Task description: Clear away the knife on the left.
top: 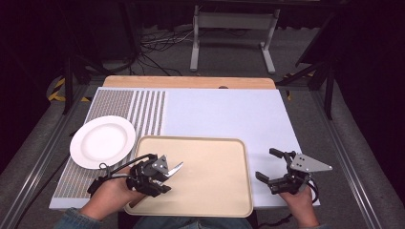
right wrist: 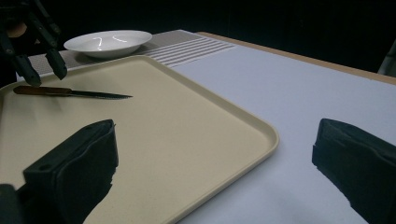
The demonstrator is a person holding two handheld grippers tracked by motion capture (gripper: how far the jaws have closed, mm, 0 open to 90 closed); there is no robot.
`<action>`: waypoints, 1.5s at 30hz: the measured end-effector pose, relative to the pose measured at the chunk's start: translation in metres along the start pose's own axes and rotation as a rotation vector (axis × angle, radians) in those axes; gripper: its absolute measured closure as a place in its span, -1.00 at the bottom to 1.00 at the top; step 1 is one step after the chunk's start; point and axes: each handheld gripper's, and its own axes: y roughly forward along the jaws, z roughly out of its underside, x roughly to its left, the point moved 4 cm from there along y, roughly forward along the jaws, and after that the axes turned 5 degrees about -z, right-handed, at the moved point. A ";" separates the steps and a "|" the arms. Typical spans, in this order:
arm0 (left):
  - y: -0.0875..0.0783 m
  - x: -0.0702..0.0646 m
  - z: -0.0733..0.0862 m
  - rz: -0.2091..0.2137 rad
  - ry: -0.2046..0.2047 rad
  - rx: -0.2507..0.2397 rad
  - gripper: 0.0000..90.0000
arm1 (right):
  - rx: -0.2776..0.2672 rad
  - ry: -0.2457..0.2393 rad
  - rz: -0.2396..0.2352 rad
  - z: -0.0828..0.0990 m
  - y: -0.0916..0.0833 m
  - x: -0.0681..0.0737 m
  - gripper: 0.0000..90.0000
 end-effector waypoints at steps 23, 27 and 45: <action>0.027 0.011 0.009 -0.041 0.056 0.155 1.00 | 0.002 0.011 -0.003 0.000 0.000 -0.001 -0.97; 0.026 0.012 0.010 -0.041 0.051 0.157 1.00 | 0.002 0.015 -0.004 0.001 0.000 -0.001 -0.97; 0.023 0.027 0.019 -0.058 -0.034 0.166 1.00 | 0.008 0.022 -0.009 0.001 0.001 -0.001 -0.96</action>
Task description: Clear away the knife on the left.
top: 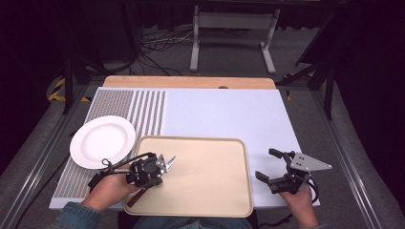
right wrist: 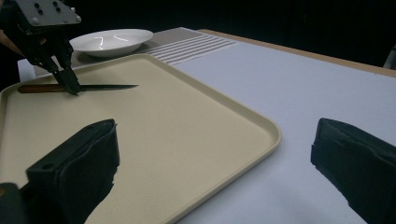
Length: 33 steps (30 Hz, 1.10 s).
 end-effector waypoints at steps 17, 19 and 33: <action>-0.001 0.012 0.010 -0.013 -0.068 -0.005 1.00 | 0.004 0.003 -0.006 0.000 0.001 0.001 -0.96; -0.002 0.013 0.012 -0.014 -0.076 -0.007 1.00 | 0.004 0.003 -0.006 0.000 0.001 0.001 -0.96; -0.003 0.022 0.020 -0.032 -0.134 -0.014 0.99 | 0.006 0.003 -0.009 0.000 0.001 0.001 -0.96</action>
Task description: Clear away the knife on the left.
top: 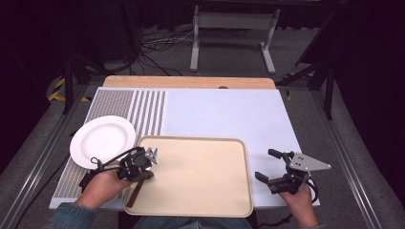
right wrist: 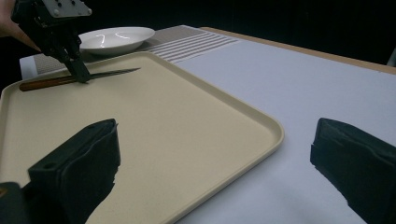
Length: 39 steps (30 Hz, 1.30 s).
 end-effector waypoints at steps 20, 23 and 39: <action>-0.001 0.013 0.007 -0.016 -0.062 0.002 0.99 | 0.005 -0.001 -0.005 0.000 0.000 0.000 -0.95; -0.001 0.014 0.007 -0.015 -0.069 0.000 0.99 | 0.006 -0.001 -0.006 0.000 0.000 0.000 -0.95; -0.014 0.005 0.005 -0.027 -0.011 -0.039 0.50 | 0.008 -0.001 -0.007 0.001 0.001 0.001 -0.95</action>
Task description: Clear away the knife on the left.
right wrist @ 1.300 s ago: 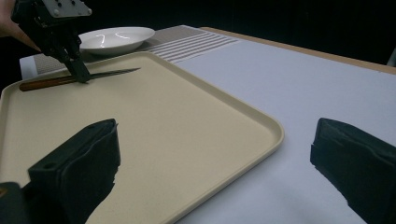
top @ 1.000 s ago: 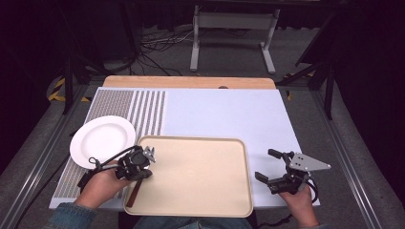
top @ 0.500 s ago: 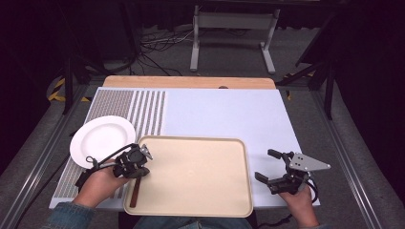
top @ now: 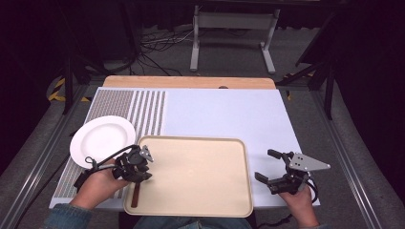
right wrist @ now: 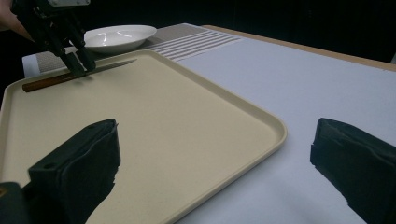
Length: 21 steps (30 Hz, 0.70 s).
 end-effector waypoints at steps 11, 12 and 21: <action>-0.036 0.006 -0.004 -0.051 0.017 -0.228 -0.66 | 0.000 0.000 0.005 0.000 0.000 0.000 -0.95; -0.039 0.006 -0.005 -0.063 0.017 -0.238 -0.72 | -0.001 0.000 0.006 0.000 0.000 0.000 -0.95; -0.060 0.005 -0.003 -0.028 -0.022 -0.373 -0.91 | -0.005 0.002 0.008 0.000 -0.001 0.000 -0.96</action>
